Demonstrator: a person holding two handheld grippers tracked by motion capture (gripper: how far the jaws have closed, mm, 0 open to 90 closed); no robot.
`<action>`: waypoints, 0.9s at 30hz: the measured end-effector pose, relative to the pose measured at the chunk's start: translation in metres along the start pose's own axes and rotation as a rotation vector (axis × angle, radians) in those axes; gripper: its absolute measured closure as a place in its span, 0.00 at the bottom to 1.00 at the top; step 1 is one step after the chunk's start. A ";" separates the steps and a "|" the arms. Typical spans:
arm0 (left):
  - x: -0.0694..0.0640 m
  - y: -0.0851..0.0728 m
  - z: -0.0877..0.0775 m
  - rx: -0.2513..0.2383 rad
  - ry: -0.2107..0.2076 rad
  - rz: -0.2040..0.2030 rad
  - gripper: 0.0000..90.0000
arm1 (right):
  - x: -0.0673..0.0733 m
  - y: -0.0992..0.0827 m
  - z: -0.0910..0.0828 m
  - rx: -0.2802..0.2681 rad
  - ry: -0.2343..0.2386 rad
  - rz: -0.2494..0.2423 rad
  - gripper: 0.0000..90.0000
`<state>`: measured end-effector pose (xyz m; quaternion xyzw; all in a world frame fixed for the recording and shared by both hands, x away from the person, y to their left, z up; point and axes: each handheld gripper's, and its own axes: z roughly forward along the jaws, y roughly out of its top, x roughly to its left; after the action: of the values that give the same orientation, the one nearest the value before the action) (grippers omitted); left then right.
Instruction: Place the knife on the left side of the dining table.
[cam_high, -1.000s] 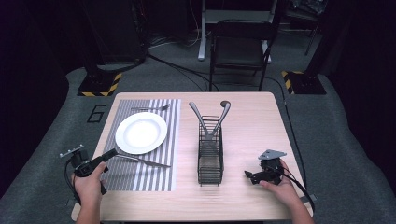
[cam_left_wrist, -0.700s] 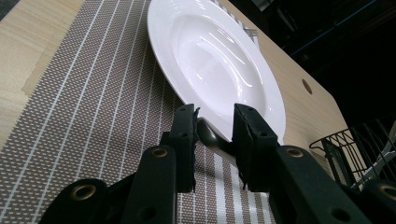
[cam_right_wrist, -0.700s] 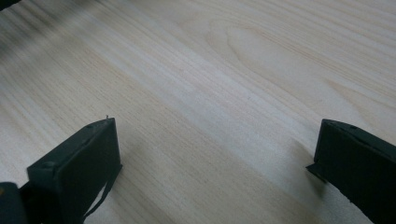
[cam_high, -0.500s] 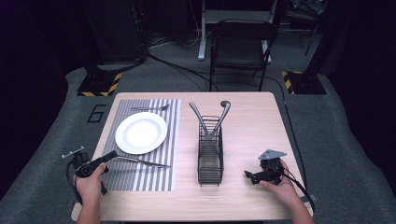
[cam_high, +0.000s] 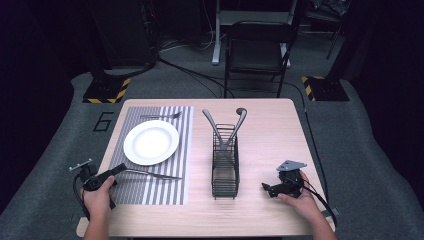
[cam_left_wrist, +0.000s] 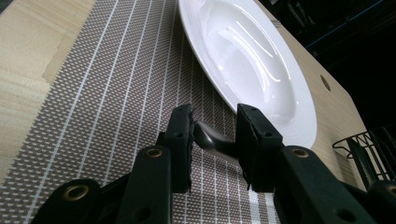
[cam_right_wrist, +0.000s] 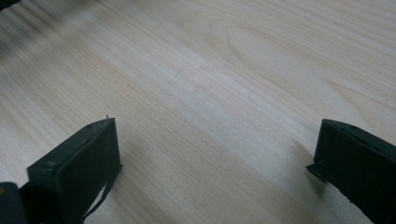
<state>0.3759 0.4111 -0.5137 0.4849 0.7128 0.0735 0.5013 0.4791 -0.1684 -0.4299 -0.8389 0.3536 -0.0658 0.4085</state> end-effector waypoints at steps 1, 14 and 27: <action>0.001 0.000 0.000 0.005 0.001 0.002 0.74 | 0.000 0.000 0.000 0.000 -0.001 -0.001 0.00; 0.005 -0.002 0.002 0.033 0.032 0.007 0.73 | 0.000 0.000 0.000 0.000 0.000 -0.002 0.00; 0.006 -0.001 0.000 0.053 0.098 0.054 0.74 | 0.000 0.000 0.000 0.000 0.000 -0.002 0.00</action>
<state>0.3752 0.4147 -0.5183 0.5126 0.7249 0.0917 0.4509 0.4791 -0.1682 -0.4299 -0.8393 0.3527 -0.0660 0.4083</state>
